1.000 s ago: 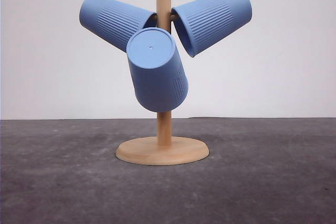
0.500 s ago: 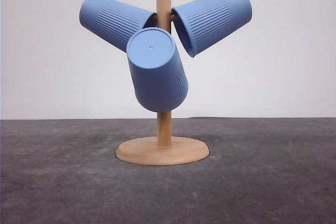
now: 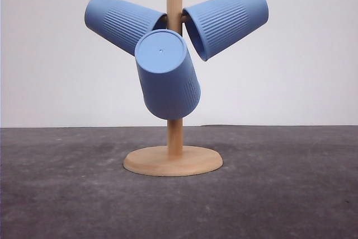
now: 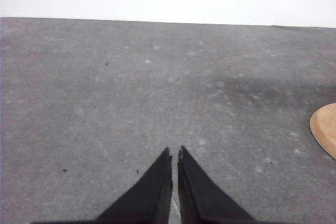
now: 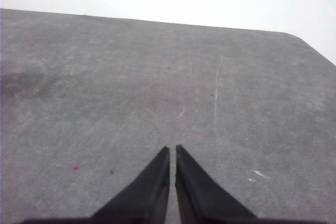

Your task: Place three cups

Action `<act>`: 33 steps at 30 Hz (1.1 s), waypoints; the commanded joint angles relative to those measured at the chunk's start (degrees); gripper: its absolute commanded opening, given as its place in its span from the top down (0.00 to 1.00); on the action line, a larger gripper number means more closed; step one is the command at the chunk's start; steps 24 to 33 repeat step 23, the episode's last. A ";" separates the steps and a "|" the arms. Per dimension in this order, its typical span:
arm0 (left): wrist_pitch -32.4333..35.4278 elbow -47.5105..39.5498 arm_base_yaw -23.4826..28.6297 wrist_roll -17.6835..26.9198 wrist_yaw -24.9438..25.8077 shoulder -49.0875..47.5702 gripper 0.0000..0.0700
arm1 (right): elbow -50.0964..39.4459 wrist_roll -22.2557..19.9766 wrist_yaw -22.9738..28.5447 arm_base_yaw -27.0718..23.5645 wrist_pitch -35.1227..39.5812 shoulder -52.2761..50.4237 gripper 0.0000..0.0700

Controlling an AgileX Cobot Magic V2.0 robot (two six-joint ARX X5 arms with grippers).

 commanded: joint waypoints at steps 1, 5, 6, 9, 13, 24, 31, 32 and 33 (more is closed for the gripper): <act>-0.24 -0.83 0.00 0.18 -0.17 -0.04 1.00 | -0.22 0.66 0.00 -0.09 0.59 -0.09 0.97; -0.24 -0.83 0.00 0.20 -0.17 -0.04 1.00 | -0.22 0.66 0.00 -0.09 0.59 -0.09 0.97; -0.24 -0.83 0.00 0.18 -0.17 -0.04 1.00 | -0.22 0.66 0.00 -0.09 0.59 -0.09 0.97; -0.24 -0.83 0.00 0.20 -0.17 -0.04 1.00 | -0.22 0.66 0.00 -0.09 0.59 -0.09 0.97; -0.24 -0.83 0.00 0.20 -0.17 -0.04 1.00 | -0.22 0.66 0.00 -0.09 0.59 -0.09 0.97; -0.24 -0.83 0.00 0.20 -0.17 -0.04 1.00 | -0.22 0.66 0.00 -0.09 0.59 -0.09 0.97; -0.24 -0.83 0.00 0.20 -0.17 -0.04 1.00 | -0.22 0.66 0.00 -0.09 0.59 -0.09 0.97; -0.24 -0.83 0.00 0.20 -0.17 -0.04 1.00 | -0.22 0.66 0.00 -0.09 0.59 -0.09 0.97; -0.24 -0.83 0.00 0.20 -0.17 -0.04 1.00 | -0.22 0.66 0.00 -0.09 0.59 -0.09 0.97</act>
